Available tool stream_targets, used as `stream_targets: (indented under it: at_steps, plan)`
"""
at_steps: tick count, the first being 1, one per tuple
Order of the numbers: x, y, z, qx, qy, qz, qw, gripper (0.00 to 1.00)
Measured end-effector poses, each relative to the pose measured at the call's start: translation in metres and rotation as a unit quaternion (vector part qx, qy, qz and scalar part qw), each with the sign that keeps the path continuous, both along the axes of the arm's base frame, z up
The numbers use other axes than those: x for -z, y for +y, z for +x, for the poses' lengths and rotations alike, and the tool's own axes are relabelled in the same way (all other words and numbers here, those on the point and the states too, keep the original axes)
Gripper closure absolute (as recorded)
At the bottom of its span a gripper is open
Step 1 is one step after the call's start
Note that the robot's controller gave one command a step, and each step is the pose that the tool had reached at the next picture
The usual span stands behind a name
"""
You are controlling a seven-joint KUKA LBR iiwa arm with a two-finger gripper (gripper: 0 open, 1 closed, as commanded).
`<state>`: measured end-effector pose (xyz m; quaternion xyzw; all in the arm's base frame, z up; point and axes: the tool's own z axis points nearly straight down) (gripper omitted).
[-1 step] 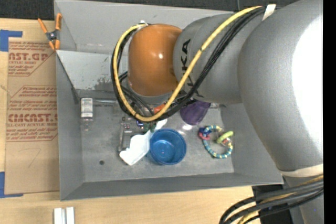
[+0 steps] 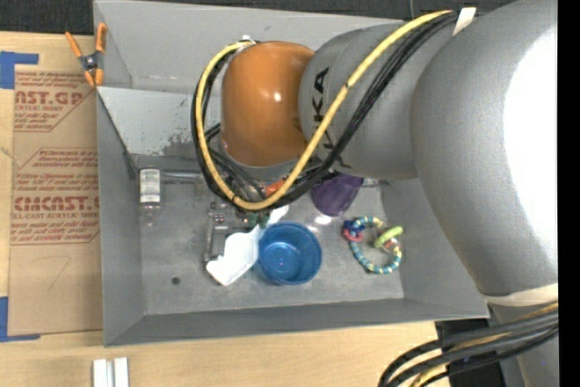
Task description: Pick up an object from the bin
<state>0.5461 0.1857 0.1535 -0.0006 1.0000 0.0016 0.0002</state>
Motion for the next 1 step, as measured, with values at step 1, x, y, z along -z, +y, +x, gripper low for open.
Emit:
stream_targets:
  at_steps: [1]
  plan:
    - [0.0357, -0.0451, -0.0271, -0.076, -0.0035, 0.001, 0.9971, 0.0]
